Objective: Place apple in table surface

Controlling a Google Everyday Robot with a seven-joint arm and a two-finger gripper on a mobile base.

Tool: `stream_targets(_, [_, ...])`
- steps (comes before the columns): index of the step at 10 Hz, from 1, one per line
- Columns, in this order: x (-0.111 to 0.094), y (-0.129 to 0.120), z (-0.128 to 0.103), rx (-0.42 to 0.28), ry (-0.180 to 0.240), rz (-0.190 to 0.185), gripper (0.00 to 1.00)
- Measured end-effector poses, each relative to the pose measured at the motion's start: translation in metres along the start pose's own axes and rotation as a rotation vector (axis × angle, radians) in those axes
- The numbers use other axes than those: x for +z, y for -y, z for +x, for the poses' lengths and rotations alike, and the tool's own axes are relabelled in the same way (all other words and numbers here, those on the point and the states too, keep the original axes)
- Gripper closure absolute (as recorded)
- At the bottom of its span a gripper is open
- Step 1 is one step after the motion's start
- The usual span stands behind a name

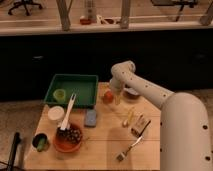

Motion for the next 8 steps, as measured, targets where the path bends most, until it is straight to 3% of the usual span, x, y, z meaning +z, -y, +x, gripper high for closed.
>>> stream_targets(3, [0.014, -0.003, 0.008, 0.019, 0.0, -0.015, 0.24])
stream_targets(8, [0.017, -0.005, 0.01, 0.004, 0.007, -0.011, 0.72])
